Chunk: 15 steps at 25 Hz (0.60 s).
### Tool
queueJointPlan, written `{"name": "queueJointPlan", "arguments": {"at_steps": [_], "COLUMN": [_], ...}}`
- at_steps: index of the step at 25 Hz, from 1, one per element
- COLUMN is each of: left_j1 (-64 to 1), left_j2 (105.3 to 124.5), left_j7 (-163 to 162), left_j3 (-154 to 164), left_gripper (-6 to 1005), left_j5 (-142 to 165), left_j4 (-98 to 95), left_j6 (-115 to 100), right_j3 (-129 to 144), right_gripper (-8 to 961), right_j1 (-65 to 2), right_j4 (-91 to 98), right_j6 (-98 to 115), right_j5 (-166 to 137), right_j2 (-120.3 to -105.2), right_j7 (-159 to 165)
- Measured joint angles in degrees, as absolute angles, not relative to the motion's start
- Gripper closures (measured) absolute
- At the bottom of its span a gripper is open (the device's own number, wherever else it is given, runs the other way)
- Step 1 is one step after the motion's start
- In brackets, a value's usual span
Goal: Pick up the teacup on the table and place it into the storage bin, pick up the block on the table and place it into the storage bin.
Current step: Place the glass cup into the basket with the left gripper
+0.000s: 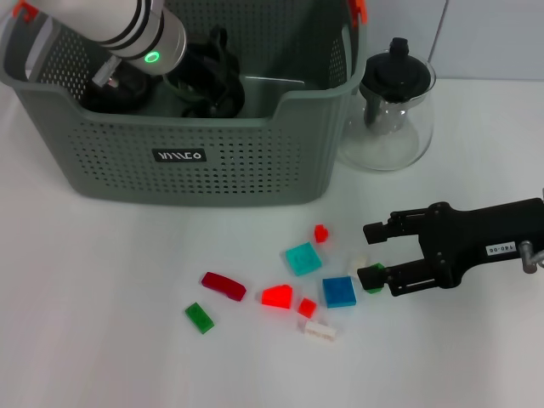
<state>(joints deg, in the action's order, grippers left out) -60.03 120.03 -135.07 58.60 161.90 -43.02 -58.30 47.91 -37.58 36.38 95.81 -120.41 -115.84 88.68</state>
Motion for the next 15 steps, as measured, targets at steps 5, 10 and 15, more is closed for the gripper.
{"name": "queueJointPlan", "arguments": {"at_steps": [5,10,15], "left_j1": [-59.7,-59.7,-59.6], "left_j2": [120.22,120.34,120.46], "left_j7": [-134.9,-134.8,-134.7], "left_j3": [59.3,59.4,59.4], "left_gripper": [921,917,793], "left_j5": [161.9,161.9,161.9], "left_j4": [-43.4,-43.4,-43.5], "left_j6": [-58.3,-58.3,-58.3], "right_j3": [47.9,47.9,47.9], "right_gripper": [121,121,119], "right_j1": [-37.6,-37.6,-37.6], "right_j4": [36.4,36.4,36.4], "right_j6": [95.8,95.8,95.9], "right_j5": [-120.4,-120.4,-120.4], "right_j2": [-115.84,-115.84,-115.84], "right_j7": [88.7,88.7,88.7]}}
